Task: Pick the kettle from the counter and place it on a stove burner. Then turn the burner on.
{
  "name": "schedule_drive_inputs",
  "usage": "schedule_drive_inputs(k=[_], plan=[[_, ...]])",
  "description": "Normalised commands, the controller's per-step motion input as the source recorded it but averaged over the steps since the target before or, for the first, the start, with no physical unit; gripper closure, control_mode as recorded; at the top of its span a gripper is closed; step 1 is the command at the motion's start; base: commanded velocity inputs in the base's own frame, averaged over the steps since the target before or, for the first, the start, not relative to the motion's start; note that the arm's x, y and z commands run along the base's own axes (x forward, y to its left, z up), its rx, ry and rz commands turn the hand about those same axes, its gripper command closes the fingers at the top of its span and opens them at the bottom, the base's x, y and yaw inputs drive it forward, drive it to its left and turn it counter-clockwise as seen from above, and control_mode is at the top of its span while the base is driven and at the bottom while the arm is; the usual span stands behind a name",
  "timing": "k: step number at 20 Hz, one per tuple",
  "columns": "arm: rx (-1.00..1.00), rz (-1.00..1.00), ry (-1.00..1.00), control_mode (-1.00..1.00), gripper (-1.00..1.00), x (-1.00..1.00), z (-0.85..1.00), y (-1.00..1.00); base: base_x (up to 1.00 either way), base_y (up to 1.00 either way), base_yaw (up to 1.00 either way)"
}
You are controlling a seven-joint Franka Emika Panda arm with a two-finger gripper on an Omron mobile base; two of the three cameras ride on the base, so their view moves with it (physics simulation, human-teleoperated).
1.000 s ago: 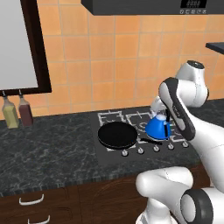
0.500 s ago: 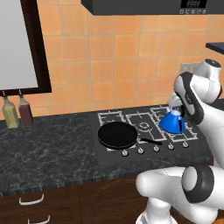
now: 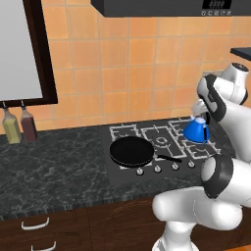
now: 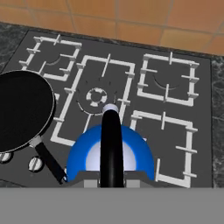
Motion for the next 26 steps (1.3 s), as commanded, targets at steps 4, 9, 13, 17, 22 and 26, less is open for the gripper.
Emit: schedule_drive_inputs(k=[4, 9, 13, 17, 22, 26], plan=[[0.00, 0.00, -0.01, -1.00, 1.00, 0.41, -0.19, 0.00, 0.00, 0.00, 0.00], [0.00, 0.00, 0.00, -1.00, 1.00, 0.38, -0.23, 0.06, 0.00, 0.00, 0.00], [0.00, 0.00, 0.00, -1.00, 1.00, 0.28, -0.22, 0.19, 0.00, 0.00, 0.00], [0.00, 0.00, 0.00, -1.00, 1.00, 0.13, -0.11, 0.26, 0.00, 0.00, 0.00], [0.00, 0.00, 0.00, -1.00, 1.00, 0.02, -0.01, 0.26, 0.00, 0.00, 0.00], [0.00, 0.00, 0.00, -1.00, 1.00, 0.02, -0.12, 0.22, 0.00, 0.00, 0.00]])
